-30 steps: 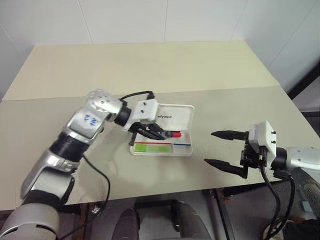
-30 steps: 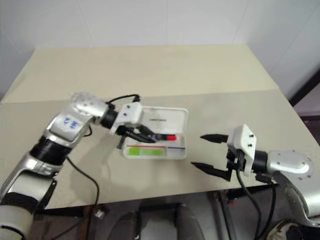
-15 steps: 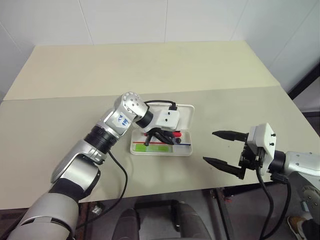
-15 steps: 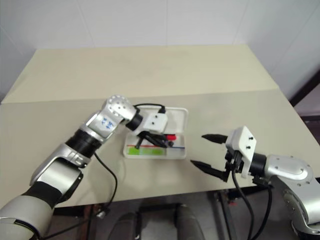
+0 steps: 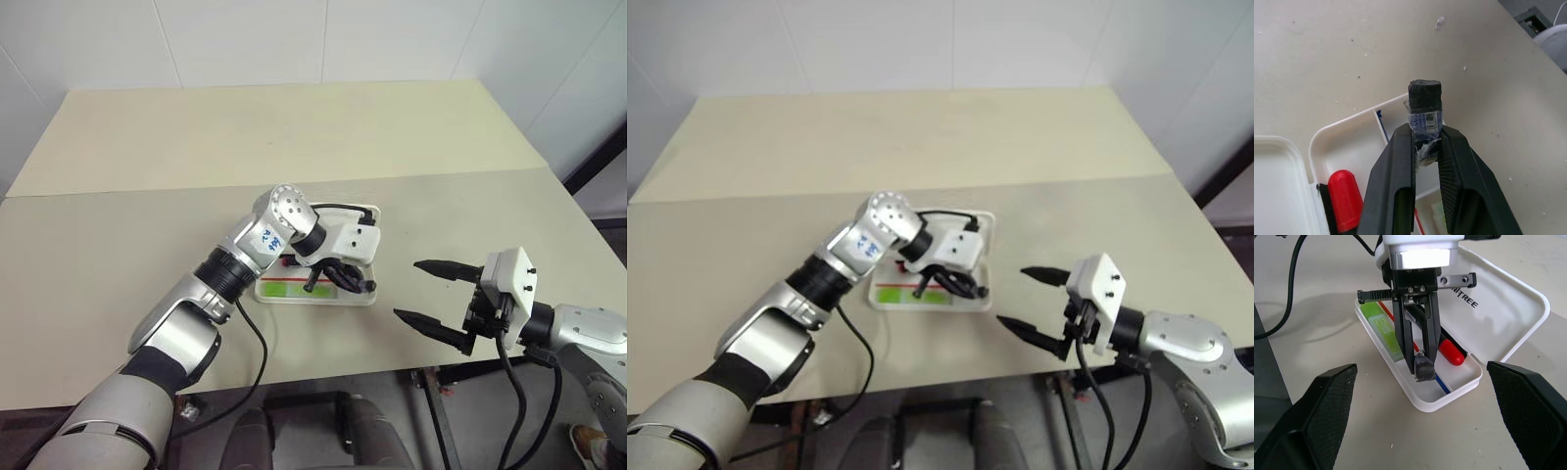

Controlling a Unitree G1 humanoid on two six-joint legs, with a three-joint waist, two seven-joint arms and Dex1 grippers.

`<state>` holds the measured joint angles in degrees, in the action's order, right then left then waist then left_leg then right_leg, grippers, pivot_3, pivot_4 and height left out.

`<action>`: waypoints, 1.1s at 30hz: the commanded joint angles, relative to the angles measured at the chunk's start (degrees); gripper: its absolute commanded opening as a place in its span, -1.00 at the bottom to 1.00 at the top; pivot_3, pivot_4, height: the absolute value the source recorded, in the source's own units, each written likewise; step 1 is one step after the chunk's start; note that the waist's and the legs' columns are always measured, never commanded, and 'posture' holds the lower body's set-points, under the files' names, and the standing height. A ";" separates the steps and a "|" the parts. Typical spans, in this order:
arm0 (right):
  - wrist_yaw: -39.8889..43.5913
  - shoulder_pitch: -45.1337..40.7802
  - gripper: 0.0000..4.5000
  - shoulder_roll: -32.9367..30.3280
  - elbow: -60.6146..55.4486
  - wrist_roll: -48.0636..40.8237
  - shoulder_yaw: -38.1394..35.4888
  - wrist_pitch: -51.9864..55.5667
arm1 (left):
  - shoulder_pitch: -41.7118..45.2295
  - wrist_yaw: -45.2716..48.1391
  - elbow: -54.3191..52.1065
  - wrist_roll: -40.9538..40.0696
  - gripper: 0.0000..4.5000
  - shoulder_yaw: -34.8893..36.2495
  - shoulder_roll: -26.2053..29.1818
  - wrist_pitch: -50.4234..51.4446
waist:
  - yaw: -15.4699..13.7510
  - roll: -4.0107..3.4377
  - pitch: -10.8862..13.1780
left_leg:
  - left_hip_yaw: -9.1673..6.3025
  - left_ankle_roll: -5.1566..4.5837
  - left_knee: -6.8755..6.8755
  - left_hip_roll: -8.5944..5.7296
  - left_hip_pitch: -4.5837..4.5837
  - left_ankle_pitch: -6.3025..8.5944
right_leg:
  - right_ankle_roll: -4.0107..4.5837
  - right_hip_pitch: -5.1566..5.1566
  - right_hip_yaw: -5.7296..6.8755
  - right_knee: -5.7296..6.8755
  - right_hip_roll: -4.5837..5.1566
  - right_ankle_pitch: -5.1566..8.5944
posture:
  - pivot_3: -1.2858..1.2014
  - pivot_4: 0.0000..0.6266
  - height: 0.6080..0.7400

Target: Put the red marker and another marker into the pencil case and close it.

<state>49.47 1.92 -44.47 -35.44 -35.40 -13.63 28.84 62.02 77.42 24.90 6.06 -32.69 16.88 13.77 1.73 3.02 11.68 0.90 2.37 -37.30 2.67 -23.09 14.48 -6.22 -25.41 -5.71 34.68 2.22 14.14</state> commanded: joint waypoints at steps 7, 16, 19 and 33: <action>-0.50 1.58 1.00 0.12 -2.86 -1.49 -2.07 -0.99 | 0.95 -2.27 1.16 3.63 -0.83 -0.79 -1.84 -2.60 | -0.04 0.00 0.00 | 0.00 0.00 0.01 0.00 -0.01 0.00 | -0.01 0.00 0.00 -0.02 0.00 -0.01 | 0.03 -0.52 1.00; -0.71 0.75 1.00 0.33 -2.14 -1.17 -1.22 -1.30 | 1.96 -2.53 2.36 3.45 0.34 0.33 -3.57 -1.74 | -0.07 -0.01 -0.01 | 0.01 0.00 -0.03 -0.01 -0.01 0.00 | -0.05 0.01 -0.01 -0.01 0.00 -0.03 | 0.03 -0.52 1.00; -0.70 0.12 1.00 0.61 -1.68 -0.86 -0.39 -1.44 | 2.30 -1.76 1.14 2.20 0.79 1.36 -4.03 -0.34 | -0.08 -0.01 -0.01 | 0.00 0.00 0.00 -0.01 -0.01 0.00 | -0.05 0.01 -0.01 -0.02 0.00 -0.03 | 0.03 -0.52 1.00; 4.23 -8.92 1.00 1.51 7.45 1.92 4.35 -7.46 | 1.34 -1.50 -3.37 -5.01 0.99 12.07 1.00 -1.14 | 0.15 -0.03 -0.01 | 0.01 -0.08 0.00 -0.01 0.04 -0.05 | -0.07 0.01 -0.02 0.04 -0.02 -0.11 | 0.03 -0.52 1.00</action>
<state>52.74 -5.98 -43.11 -27.96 -33.44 -9.02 23.37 62.55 75.86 25.02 3.84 -23.28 17.58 14.75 1.89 2.99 11.67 0.91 2.29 -37.29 2.66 -23.06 14.44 -6.37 -25.41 -5.73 34.74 2.20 13.98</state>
